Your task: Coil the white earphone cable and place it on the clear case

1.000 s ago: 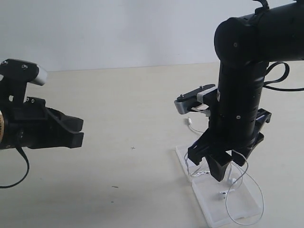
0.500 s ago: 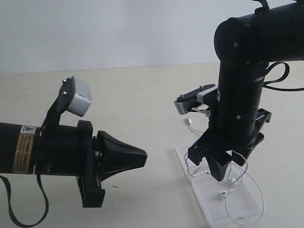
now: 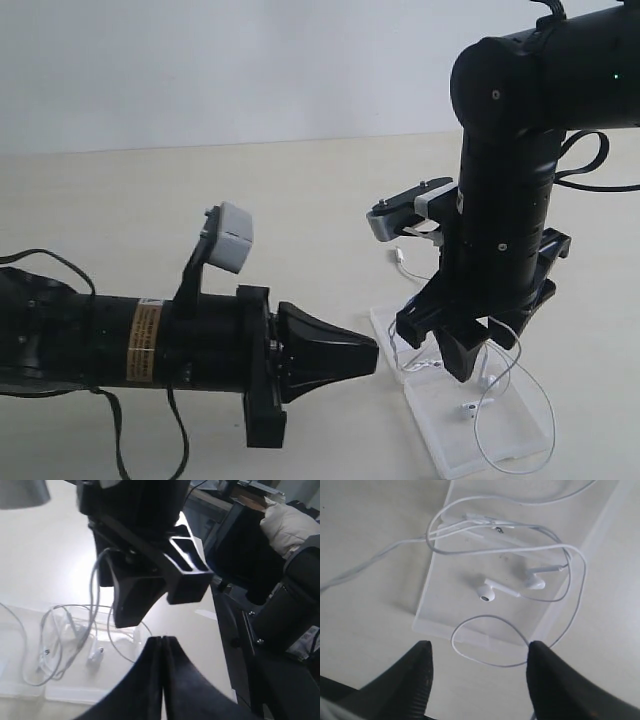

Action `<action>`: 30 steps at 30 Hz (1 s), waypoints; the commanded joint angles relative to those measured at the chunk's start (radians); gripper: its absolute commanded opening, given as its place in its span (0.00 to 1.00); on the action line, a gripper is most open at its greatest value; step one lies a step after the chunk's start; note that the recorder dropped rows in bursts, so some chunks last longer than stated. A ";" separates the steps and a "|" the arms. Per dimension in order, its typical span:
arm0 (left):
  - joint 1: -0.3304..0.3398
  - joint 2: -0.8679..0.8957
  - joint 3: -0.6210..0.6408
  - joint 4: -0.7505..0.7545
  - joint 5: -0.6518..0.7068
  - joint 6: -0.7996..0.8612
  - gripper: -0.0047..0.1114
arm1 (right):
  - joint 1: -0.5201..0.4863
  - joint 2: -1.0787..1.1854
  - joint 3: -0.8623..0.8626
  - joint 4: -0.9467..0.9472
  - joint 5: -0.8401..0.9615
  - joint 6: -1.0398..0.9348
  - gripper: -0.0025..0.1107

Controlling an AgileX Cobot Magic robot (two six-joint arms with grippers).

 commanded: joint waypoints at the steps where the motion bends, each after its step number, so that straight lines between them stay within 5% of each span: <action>1: -0.045 0.043 -0.068 -0.019 -0.012 -0.023 0.04 | -0.003 -0.004 0.007 -0.008 -0.003 -0.004 0.50; 30: -0.043 0.114 -0.254 0.027 0.281 -0.150 0.04 | -0.003 -0.015 0.007 -0.015 -0.003 -0.004 0.50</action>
